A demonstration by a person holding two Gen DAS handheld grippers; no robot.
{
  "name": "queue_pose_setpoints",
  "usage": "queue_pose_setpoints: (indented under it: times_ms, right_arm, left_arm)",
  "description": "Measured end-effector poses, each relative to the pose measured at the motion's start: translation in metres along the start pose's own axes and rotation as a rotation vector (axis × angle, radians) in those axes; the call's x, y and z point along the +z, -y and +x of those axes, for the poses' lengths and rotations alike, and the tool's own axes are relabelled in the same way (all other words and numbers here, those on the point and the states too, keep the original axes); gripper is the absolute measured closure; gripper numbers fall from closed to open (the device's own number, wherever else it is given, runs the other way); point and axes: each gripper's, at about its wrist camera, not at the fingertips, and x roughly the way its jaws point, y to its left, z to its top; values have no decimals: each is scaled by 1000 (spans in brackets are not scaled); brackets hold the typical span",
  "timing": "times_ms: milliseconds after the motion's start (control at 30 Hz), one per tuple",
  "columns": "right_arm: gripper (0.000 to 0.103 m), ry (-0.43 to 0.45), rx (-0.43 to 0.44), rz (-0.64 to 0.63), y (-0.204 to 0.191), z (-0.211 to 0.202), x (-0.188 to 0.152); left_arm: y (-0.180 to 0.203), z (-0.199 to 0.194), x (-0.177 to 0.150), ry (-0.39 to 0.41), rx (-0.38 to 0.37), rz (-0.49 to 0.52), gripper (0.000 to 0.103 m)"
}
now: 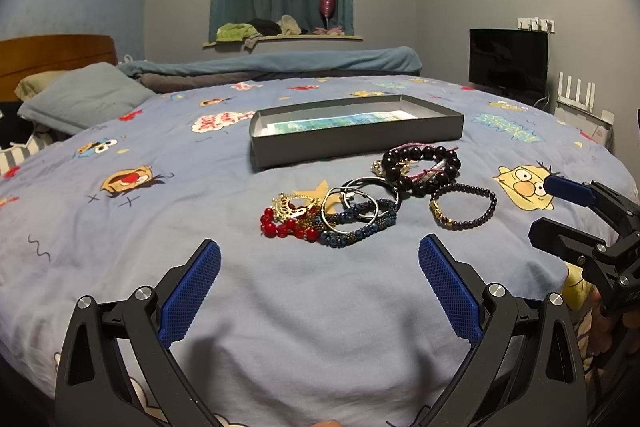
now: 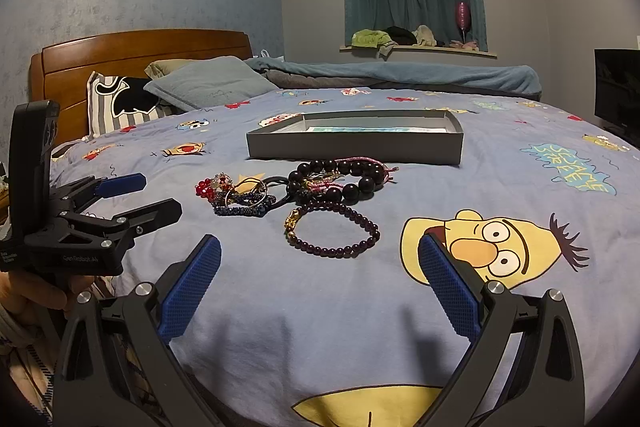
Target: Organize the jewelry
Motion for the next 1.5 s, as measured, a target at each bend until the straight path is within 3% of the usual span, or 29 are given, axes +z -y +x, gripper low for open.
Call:
queue_pose_setpoints:
  times_ms: [1500]
  right_arm:
    - [6, -1, 4, 3, -1, 0, 3]
  left_arm:
    - [-4, 6, -1, -14, 0, -8, 4]
